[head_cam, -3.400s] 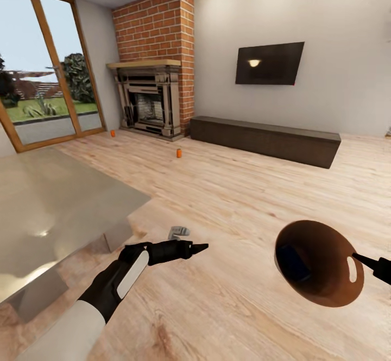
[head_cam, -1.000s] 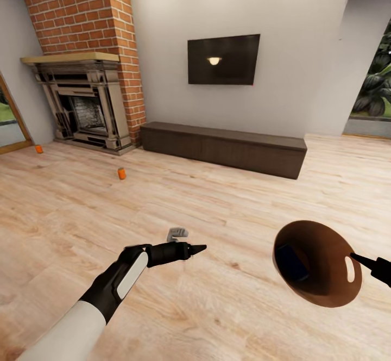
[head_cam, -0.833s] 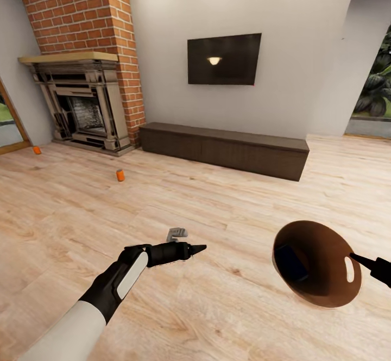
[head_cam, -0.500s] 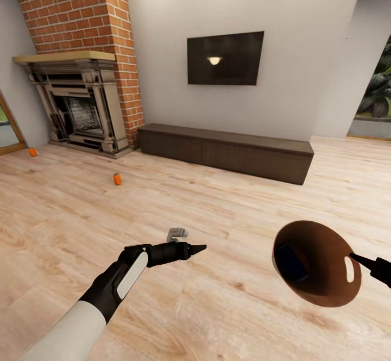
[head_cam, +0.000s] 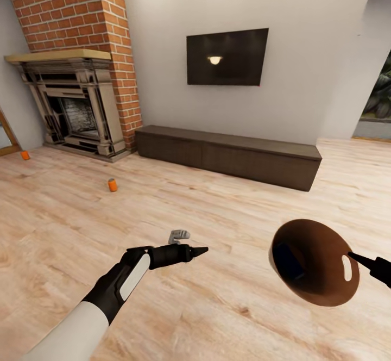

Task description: Put the three can of soda from the living room inside the tash can in the kitchen.

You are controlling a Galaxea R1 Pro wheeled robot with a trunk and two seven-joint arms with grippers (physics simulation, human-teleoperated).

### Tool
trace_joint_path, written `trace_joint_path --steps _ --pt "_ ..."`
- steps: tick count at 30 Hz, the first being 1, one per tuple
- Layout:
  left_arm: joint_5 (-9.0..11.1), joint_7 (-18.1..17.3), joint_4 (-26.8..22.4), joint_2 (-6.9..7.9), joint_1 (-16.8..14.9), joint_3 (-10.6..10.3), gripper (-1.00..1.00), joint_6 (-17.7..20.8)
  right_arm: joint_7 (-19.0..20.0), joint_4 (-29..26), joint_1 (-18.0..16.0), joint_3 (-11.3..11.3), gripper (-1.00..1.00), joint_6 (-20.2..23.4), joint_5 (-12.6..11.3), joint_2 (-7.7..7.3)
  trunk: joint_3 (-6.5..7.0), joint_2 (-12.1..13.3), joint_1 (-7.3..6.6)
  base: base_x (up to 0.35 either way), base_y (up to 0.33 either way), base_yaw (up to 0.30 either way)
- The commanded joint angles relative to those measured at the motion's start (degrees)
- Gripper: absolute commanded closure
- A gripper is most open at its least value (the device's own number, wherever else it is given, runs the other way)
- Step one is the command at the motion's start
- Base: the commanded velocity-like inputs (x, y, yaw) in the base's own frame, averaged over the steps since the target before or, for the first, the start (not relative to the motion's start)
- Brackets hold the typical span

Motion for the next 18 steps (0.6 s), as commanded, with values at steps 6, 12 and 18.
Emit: trace_joint_path --steps 6,12,18 --pt "-0.03 -0.01 0.06 -0.11 0.02 -0.01 -1.00 -0.03 0.58 -0.03 -0.04 0.00 1.00 0.58 -0.97 0.00 0.01 0.00 -0.01 0.336 0.000 0.000" --pt "-0.03 -0.01 0.03 -0.12 0.05 -0.01 -1.00 -0.03 0.61 -0.03 -0.04 0.00 1.00 0.58 -0.97 0.00 0.01 0.00 -0.01 0.336 0.000 0.001" --pt "-0.03 -0.01 0.03 -0.12 0.05 -0.01 -1.00 -0.03 0.65 -0.03 -0.03 0.00 1.00 0.58 -0.97 0.00 0.01 0.00 -0.01 0.336 0.000 0.151"
